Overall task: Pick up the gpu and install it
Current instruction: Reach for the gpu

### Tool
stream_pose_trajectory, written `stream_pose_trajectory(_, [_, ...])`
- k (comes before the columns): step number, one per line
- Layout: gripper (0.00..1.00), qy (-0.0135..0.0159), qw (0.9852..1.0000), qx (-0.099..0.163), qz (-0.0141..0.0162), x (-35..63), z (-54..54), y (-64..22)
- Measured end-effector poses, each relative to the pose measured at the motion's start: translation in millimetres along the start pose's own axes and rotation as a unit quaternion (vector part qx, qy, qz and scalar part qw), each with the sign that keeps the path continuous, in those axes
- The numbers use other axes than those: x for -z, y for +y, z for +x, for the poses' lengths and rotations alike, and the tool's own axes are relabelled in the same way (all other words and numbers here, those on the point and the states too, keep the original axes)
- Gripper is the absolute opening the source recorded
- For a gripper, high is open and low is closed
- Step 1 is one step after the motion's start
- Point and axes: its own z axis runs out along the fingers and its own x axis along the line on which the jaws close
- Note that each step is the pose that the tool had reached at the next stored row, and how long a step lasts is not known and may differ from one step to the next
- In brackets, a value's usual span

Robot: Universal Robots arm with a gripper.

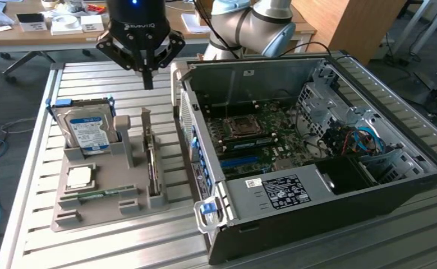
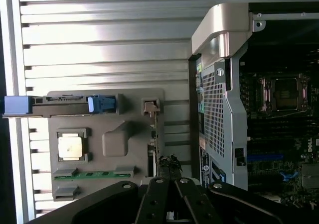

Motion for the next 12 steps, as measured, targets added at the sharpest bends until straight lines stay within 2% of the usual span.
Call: stream_pose_trajectory(12, [0.11, 0.0, 1.0, 0.0, 0.0, 0.1, 5.3, -0.4])
